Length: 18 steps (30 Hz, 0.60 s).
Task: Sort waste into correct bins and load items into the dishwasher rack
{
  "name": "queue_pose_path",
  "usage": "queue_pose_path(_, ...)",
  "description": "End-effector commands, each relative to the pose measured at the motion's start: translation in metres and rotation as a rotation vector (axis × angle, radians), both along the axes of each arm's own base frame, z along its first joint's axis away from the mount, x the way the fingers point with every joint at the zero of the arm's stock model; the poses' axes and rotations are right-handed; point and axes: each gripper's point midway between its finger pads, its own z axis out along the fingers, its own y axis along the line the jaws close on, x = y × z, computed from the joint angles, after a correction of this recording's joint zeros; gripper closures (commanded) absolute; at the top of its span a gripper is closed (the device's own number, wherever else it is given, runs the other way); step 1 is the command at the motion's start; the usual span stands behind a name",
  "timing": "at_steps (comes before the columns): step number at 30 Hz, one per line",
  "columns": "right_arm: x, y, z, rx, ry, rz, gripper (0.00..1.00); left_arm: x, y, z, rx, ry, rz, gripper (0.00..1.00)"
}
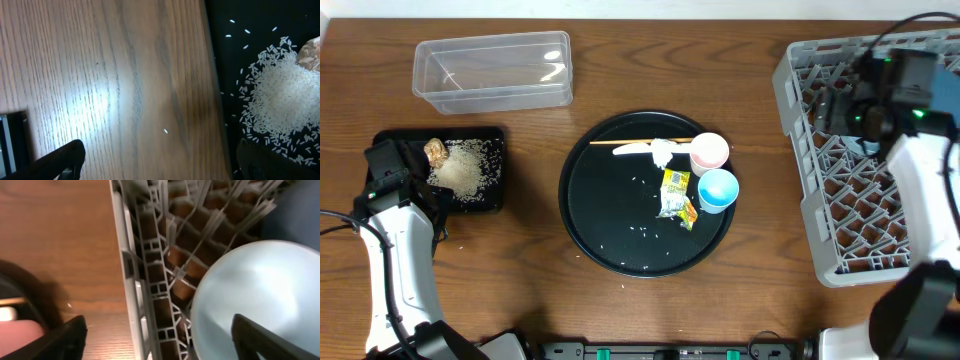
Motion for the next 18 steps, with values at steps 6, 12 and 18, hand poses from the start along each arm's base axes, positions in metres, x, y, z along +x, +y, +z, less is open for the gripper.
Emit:
queue_pose_path(6, 0.004, -0.006, -0.009, -0.131, 0.032, 0.000, 0.35, -0.001, 0.004, 0.003, 0.014, 0.002, 0.018, 0.02)
queue_pose_path(12, 0.000, -0.015, -0.029, -0.158, 0.097, -0.047, 0.43, -0.001, 0.004, 0.003, 0.014, 0.002, 0.018, 0.02)
queue_pose_path(18, -0.003, -0.018, -0.037, -0.174, 0.128, -0.060, 0.59, -0.001, 0.004, 0.003, 0.014, 0.002, 0.018, 0.02)
